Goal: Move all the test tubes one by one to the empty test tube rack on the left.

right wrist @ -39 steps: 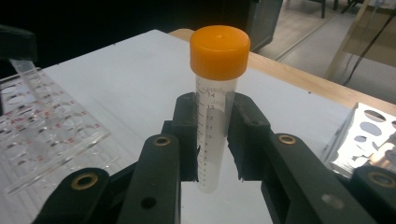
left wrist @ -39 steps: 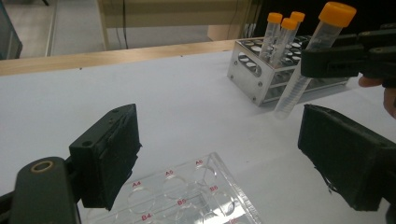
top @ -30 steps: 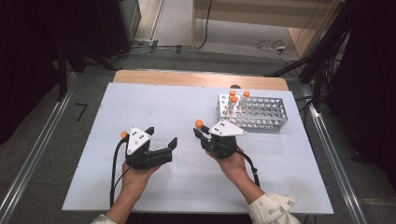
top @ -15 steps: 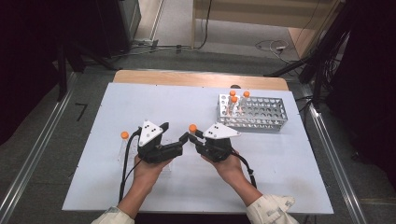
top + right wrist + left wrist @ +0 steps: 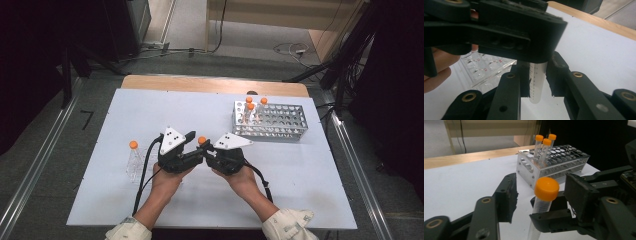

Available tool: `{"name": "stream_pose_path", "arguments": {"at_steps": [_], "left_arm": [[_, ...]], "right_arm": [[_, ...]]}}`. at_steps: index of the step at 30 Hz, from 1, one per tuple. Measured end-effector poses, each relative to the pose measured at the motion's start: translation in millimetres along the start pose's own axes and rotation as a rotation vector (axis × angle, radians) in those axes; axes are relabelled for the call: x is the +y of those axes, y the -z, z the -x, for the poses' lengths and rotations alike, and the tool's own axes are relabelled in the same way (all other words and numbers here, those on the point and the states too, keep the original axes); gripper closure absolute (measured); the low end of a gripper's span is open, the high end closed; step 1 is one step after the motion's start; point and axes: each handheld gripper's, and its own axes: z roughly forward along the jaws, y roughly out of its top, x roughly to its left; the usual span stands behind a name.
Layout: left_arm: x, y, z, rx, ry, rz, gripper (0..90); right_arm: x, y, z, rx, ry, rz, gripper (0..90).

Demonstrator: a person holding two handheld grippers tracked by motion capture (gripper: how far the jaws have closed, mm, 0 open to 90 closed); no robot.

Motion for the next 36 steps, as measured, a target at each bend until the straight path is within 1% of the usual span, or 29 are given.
{"name": "stream_pose_path", "arguments": {"at_steps": [2, 3, 6, 12, 18, 26, 27, 30, 31, 32, 34, 36], "left_arm": [[-0.4, -0.5, 1.1, -0.003, -0.008, -0.001, 50.3], [-0.5, -0.6, 1.5, -0.004, -0.012, -0.001, 50.3], [-1.0, -0.6, 3.3, -0.003, -0.020, 0.002, 54.1], [-1.2, -0.9, 4.9, 0.001, -0.025, -0.001, 61.6], [-0.8, 0.1, 5.7, 0.014, -0.027, 0.011, 68.5], [-0.3, 0.9, 6.4, 0.023, -0.033, 0.012, 69.9], [-0.2, 1.1, 6.4, 0.023, -0.031, 0.013, 70.0], [0.7, 2.4, 6.6, 0.025, -0.032, 0.020, 70.1], [1.2, 2.9, 6.6, 0.026, -0.032, 0.022, 70.1], [1.7, 3.4, 6.3, 0.026, -0.034, 0.022, 70.1], [3.5, 5.1, 6.0, 0.027, -0.029, 0.030, 70.1], [5.5, 6.8, 5.2, 0.027, -0.032, 0.034, 70.1]], "right_arm": [[-0.3, -1.0, -0.2, 0.002, -0.003, -0.005, 71.4], [-0.3, -1.0, -0.2, 0.002, -0.003, -0.005, 71.4], [-0.3, -1.2, -0.1, 0.008, -0.005, -0.004, 71.5], [-0.3, -1.3, 0.6, 0.016, -0.010, -0.005, 71.4], [-0.1, -0.4, 0.9, 0.019, -0.022, 0.000, 71.4], [0.0, 0.2, 0.6, 0.018, -0.024, 0.006, 71.0], [0.0, 0.3, 0.8, 0.019, -0.022, 0.008, 69.1], [0.2, 0.8, 1.3, 0.040, -0.017, 0.009, 57.2], [0.1, 0.5, 1.3, 0.042, -0.012, 0.012, 45.7], [0.1, 0.5, 1.3, 0.042, -0.012, 0.012, 45.7], [0.3, -0.5, 0.9, 0.028, -0.017, 0.009, 32.1], [0.0, -1.5, 2.1, 0.012, -0.014, 0.004, 24.2]]}}
